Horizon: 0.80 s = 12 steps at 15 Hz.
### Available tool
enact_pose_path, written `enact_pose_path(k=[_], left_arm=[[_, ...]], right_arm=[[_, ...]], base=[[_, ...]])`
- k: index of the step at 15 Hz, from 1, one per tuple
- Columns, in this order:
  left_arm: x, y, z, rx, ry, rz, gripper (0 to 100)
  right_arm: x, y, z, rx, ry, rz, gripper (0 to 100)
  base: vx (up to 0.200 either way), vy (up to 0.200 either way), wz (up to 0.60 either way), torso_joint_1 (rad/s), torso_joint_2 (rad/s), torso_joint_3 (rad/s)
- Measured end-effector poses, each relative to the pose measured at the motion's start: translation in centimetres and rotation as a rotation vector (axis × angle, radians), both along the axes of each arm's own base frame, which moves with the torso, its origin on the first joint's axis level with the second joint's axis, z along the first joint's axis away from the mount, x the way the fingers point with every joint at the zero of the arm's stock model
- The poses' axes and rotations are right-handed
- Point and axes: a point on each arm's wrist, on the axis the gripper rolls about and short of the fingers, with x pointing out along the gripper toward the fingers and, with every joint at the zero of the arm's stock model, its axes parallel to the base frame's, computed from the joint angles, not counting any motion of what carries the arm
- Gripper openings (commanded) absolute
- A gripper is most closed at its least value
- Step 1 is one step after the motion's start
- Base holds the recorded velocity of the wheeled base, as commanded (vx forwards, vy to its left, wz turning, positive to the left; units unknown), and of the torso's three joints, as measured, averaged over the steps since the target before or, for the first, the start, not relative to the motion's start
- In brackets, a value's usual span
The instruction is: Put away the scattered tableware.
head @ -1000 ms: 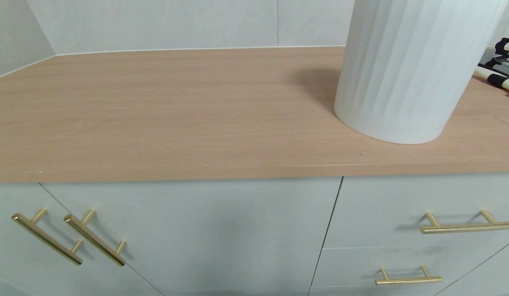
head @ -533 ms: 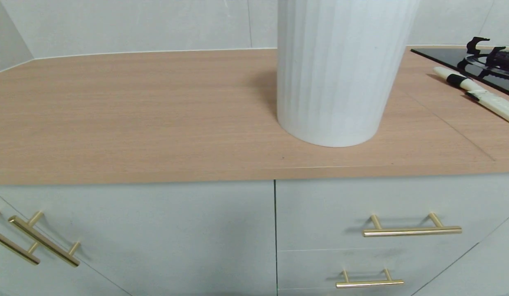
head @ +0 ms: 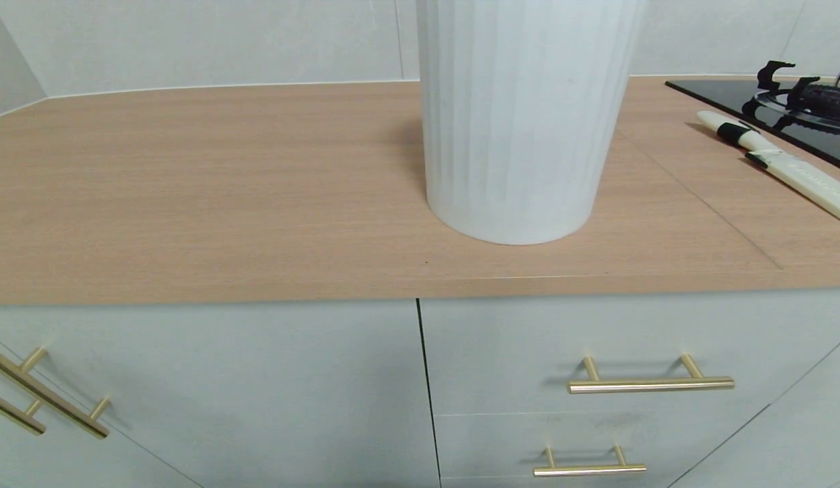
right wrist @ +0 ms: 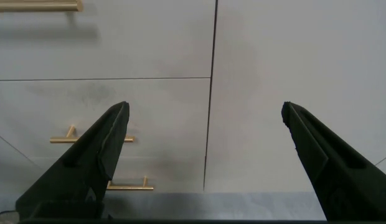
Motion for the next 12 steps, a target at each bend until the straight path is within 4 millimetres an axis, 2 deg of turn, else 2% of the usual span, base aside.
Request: enact_pose_path(k=[6, 9, 12], left_arm=[[0.00, 0.00, 0.00, 0.001, 0.000, 0.000, 100], [0.00, 0.00, 0.00, 0.001, 0.000, 0.000, 100], [0.00, 0.00, 0.00, 0.000, 0.000, 0.000, 100]], right_arm=[[0.00, 0.00, 0.00, 0.000, 0.000, 0.000, 100], [0.00, 0.00, 0.00, 0.000, 0.000, 0.000, 100], [0.00, 0.00, 0.00, 0.000, 0.000, 0.000, 100]], base=[[0.000, 0.000, 0.00, 0.004, -0.03, -0.022], [0.000, 0.000, 0.00, 0.048, -0.24, -0.256], [0.000, 0.000, 0.00, 0.173, -0.51, -0.290]])
